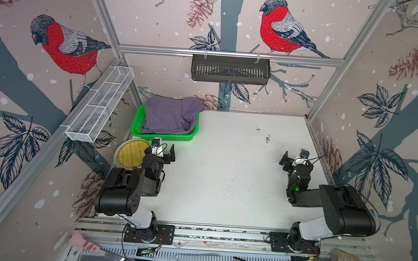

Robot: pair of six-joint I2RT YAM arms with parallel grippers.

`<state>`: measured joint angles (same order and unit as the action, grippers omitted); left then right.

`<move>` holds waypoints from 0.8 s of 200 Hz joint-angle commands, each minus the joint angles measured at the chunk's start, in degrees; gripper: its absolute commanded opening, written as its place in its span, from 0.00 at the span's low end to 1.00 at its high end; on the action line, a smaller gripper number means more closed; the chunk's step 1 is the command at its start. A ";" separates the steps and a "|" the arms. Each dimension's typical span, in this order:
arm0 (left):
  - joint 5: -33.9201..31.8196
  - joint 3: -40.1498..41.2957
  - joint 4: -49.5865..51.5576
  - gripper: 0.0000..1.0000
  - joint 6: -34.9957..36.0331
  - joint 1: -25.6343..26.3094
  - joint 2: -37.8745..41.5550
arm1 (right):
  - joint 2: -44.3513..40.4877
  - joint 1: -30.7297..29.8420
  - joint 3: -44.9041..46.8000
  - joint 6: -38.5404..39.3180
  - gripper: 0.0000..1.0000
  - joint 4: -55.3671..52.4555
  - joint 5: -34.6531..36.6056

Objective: Fold and stack the trousers
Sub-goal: Pick up the trousers from the basket.

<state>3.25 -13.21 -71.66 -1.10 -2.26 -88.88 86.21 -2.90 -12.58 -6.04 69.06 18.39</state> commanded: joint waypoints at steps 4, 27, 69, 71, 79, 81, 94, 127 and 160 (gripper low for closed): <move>0.08 0.03 -3.05 0.98 0.40 -0.02 -0.02 | -0.17 -0.03 0.00 -0.19 1.00 1.39 0.59; 0.09 0.03 -3.06 0.98 0.40 0.04 -0.15 | -0.17 -0.06 -0.03 -0.20 1.00 1.43 0.58; 0.07 0.03 -3.05 0.98 0.40 0.00 -0.07 | -0.16 0.00 0.01 -0.20 1.00 1.43 0.58; 0.02 0.05 -3.05 0.98 0.40 -0.02 -0.09 | -0.21 0.00 0.01 -0.20 1.00 1.43 0.59; 0.09 0.04 -3.12 0.98 0.40 -0.02 -0.15 | -0.18 0.03 -0.08 -0.20 1.00 1.34 0.59; 0.07 0.08 -3.04 0.98 0.40 0.02 -0.15 | -0.15 0.00 -0.12 -0.20 1.00 1.30 0.55; 0.05 -0.06 -2.96 0.98 0.38 -0.02 -0.15 | -0.09 0.12 -0.18 -0.28 1.00 1.26 0.42; 0.02 -0.06 -2.96 0.98 0.39 -0.02 -0.07 | -0.15 0.64 -0.19 -0.45 1.00 1.18 -0.82; -0.05 0.19 -3.32 0.98 0.41 0.01 0.03 | -0.40 1.03 0.13 -0.55 1.00 1.34 -1.68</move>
<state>3.25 -13.21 -71.66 -1.10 -2.26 -88.92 86.21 -1.98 -12.58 -6.07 69.06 17.89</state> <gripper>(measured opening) 0.978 0.996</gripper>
